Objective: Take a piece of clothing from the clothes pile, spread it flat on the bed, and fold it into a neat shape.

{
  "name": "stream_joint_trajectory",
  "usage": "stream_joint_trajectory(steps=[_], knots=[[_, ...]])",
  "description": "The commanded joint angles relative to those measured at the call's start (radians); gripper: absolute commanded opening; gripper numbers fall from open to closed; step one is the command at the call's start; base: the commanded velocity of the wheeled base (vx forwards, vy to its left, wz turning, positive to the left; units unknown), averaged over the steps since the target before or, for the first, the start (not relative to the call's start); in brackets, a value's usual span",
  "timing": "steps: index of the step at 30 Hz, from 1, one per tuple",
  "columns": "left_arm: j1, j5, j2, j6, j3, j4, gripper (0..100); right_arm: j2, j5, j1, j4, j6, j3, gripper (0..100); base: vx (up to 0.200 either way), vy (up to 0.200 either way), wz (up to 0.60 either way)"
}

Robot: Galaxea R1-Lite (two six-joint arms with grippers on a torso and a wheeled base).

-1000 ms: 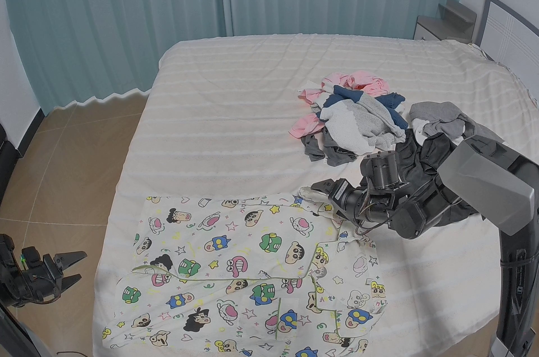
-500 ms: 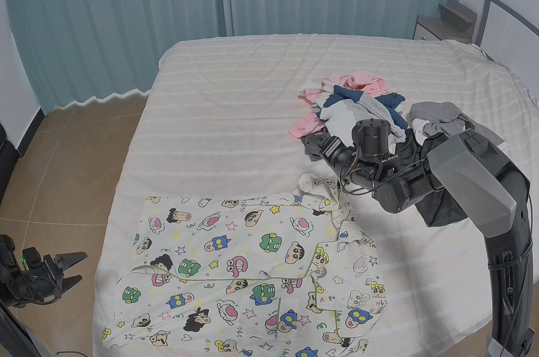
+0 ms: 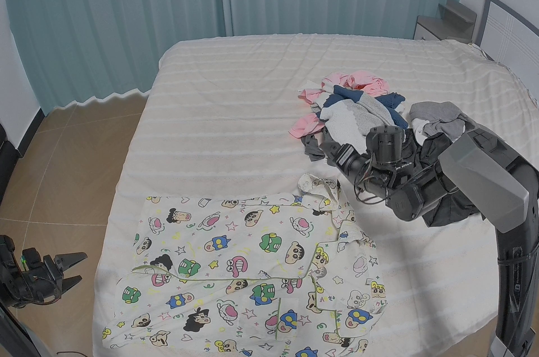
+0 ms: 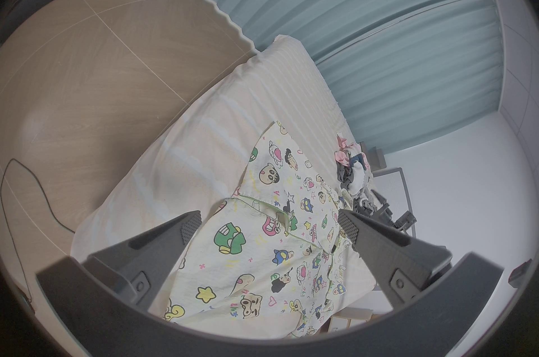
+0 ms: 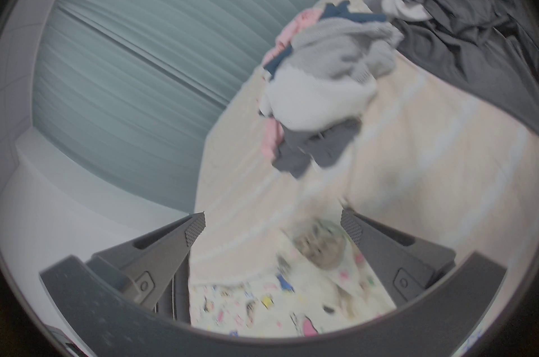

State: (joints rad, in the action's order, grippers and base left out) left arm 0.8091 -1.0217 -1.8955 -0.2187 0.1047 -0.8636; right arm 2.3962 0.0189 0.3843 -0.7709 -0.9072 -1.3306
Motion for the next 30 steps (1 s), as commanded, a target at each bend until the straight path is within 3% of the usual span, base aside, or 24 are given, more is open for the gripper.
stream_joint_trajectory(steps=[1,14,30], knots=[[0.001,0.000,0.001,-0.001,-0.002,0.000,100,-0.072,-0.005,0.042,0.010,0.010,0.177,100,0.000,0.000,0.00],[0.001,0.000,-0.002,-0.001,0.000,0.000,100,-0.114,-0.013,0.168,0.079,0.004,0.251,100,0.000,0.000,0.00],[0.001,-0.001,-0.002,-0.001,-0.002,0.000,100,0.029,0.016,0.130,0.091,0.004,0.145,100,0.000,0.000,0.00]])
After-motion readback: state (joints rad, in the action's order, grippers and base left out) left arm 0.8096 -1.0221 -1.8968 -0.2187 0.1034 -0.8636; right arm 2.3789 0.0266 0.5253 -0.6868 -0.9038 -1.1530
